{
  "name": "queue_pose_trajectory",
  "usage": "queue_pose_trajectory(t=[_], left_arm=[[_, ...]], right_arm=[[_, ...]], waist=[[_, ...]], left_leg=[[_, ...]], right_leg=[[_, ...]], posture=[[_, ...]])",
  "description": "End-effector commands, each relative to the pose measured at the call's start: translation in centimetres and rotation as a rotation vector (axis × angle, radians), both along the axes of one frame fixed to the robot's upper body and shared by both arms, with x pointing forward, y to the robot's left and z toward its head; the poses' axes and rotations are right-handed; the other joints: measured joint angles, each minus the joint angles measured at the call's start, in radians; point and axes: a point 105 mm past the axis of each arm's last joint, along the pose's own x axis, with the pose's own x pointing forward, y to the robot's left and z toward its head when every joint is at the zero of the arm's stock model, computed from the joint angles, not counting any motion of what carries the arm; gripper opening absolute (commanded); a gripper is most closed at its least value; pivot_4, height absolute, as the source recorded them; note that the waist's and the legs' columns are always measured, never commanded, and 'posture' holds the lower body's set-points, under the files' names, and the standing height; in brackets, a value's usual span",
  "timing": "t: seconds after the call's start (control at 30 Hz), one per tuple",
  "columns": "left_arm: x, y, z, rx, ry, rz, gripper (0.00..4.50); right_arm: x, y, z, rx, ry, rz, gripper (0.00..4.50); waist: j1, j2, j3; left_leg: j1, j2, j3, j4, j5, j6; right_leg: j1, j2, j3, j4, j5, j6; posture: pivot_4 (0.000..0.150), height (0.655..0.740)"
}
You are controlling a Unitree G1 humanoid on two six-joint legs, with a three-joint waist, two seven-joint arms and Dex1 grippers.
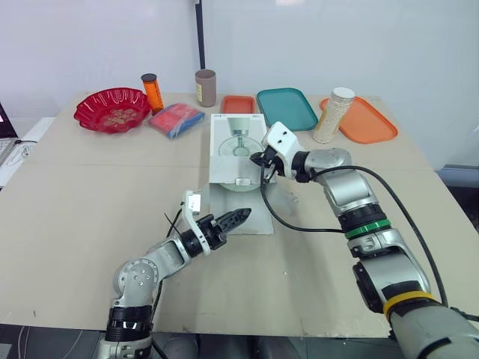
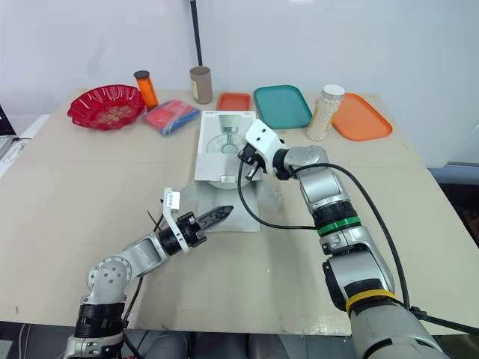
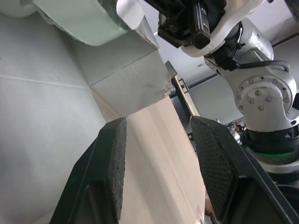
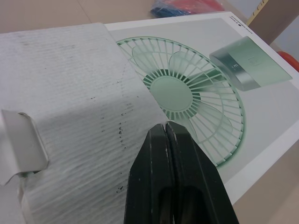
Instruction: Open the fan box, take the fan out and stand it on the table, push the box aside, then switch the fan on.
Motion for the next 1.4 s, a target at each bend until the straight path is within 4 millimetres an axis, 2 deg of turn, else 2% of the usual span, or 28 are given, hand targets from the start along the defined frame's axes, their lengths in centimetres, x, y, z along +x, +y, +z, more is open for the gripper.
queue_pose_trajectory(t=[0.03, 0.5, 0.87, 1.03, 1.4], left_arm=[[0.2, 0.2, 0.4, 0.006, -0.005, 0.039, 2.31], [0.8, 1.5, -0.4, -0.081, 0.106, 0.157, 2.31], [2.4, -0.2, -1.4, -0.115, 0.171, 0.206, 2.31], [3.9, 0.1, -0.6, -0.208, 0.176, 0.282, 2.31], [4.4, -1.3, -0.3, -0.201, 0.154, 0.228, 2.31]], right_arm=[[0.1, -0.6, -0.5, -0.01, 0.02, -0.017, 0.0], [0.5, 0.3, -0.9, 0.013, 0.031, -0.005, 0.0], [0.7, 0.0, -1.0, -0.005, 0.031, -0.008, 0.0], [0.6, 0.1, -1.1, -0.008, 0.034, -0.005, 0.0], [0.5, 0.0, -1.1, -0.012, 0.03, 0.0, 0.0]], waist=[[0.0, 0.0, 0.0], [-0.001, 0.0, 0.0], [0.0, 0.0, 0.0], [0.0, 0.0, 0.0], [0.0, 0.0, 0.0]], left_leg=[[0.0, 0.0, 0.0, 0.0, 0.0, 0.0], [0.0, 0.0, 0.0, 0.0, 0.0, 0.0], [0.001, 0.0, 0.0, 0.0, 0.0, 0.0], [0.001, 0.0, 0.0, 0.0, 0.0, -0.001], [0.0, 0.0, 0.0, 0.0, 0.0, -0.001]], right_leg=[[0.0, 0.0, 0.0, 0.0, 0.0, 0.0], [0.0, 0.0, 0.0, 0.0, 0.0, 0.0], [0.0, 0.0, 0.0, 0.0, 0.0, 0.0], [0.0, 0.0, 0.0, 0.0, 0.0, 0.0], [0.0, 0.0, 0.0, 0.0, 0.0, 0.0]], posture=[[0.15, 0.74], [0.15, 0.74], [0.15, 0.74], [0.15, 0.74], [0.15, 0.74]])
